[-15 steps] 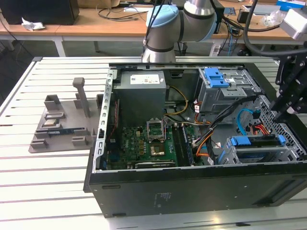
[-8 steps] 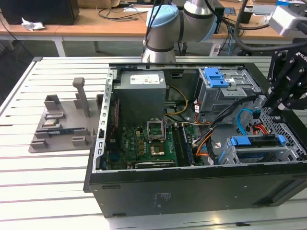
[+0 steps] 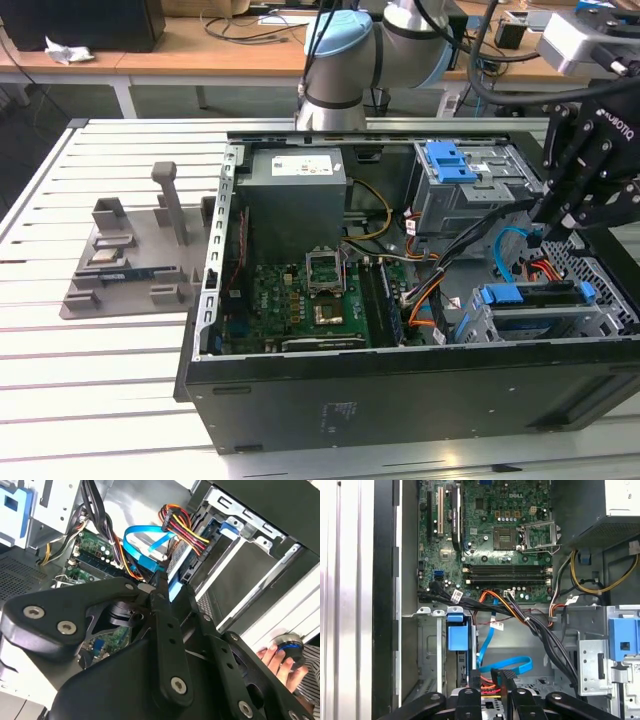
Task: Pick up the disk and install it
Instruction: 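Insert the second disk wire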
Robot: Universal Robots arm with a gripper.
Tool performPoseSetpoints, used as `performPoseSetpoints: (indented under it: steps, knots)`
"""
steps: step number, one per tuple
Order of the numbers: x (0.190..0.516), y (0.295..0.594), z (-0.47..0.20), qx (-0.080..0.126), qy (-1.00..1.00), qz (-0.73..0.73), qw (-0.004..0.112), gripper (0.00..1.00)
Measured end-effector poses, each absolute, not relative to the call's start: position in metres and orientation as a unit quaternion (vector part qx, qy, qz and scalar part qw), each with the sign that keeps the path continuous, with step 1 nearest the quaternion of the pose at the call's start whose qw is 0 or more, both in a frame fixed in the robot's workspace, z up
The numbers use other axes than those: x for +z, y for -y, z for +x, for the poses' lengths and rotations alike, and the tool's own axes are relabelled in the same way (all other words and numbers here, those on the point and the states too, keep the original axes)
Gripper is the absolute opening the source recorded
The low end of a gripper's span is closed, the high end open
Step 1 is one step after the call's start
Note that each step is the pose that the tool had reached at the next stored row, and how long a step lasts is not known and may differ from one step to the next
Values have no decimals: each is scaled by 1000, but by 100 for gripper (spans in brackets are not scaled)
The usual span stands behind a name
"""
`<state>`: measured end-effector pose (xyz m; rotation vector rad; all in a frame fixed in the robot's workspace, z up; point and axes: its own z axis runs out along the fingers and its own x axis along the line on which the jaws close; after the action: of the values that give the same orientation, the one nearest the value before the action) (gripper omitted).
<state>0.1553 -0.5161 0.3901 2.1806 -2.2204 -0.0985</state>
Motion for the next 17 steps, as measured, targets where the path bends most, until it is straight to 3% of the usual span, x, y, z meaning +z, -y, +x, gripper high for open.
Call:
performPoseSetpoints:
  steps: [17]
  knots:
    - [369, 510, 159, -29, 686, 727, 18, 30]
